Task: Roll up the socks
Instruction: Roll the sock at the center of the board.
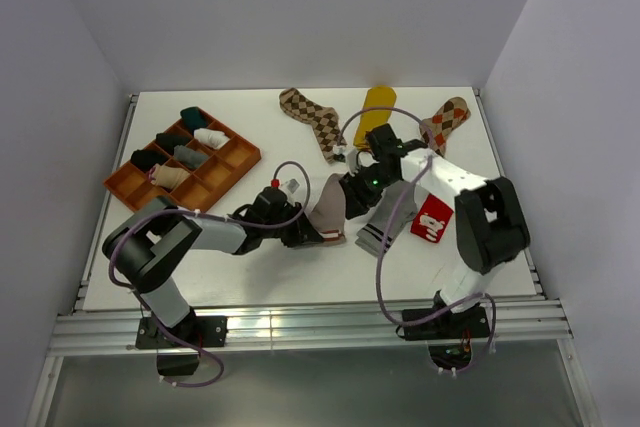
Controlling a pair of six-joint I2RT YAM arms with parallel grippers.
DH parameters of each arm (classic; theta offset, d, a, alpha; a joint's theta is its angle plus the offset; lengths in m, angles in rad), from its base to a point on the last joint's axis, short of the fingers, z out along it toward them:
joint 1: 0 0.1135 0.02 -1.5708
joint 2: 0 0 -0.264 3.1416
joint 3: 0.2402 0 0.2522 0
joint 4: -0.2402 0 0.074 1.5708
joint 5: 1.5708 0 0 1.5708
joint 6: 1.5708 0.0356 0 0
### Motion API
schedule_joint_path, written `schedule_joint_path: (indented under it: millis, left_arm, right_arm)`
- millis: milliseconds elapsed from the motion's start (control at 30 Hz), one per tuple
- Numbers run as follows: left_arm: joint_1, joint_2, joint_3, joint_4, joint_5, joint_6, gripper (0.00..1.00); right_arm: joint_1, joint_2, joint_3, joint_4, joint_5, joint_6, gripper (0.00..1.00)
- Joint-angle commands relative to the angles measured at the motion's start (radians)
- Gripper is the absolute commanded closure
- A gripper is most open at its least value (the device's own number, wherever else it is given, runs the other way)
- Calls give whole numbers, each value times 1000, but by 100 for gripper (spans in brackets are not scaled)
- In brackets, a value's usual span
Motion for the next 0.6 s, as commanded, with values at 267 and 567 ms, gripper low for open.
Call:
schedule_joint_path:
  millis: [267, 567]
  left_arm:
    - [80, 30, 72, -379, 159, -92, 100]
    - [83, 47, 138, -500, 170, -91, 100]
  right_arm:
    - [158, -481, -388, 437, 301, -201, 52]
    - [466, -539, -555, 614, 501, -299, 45]
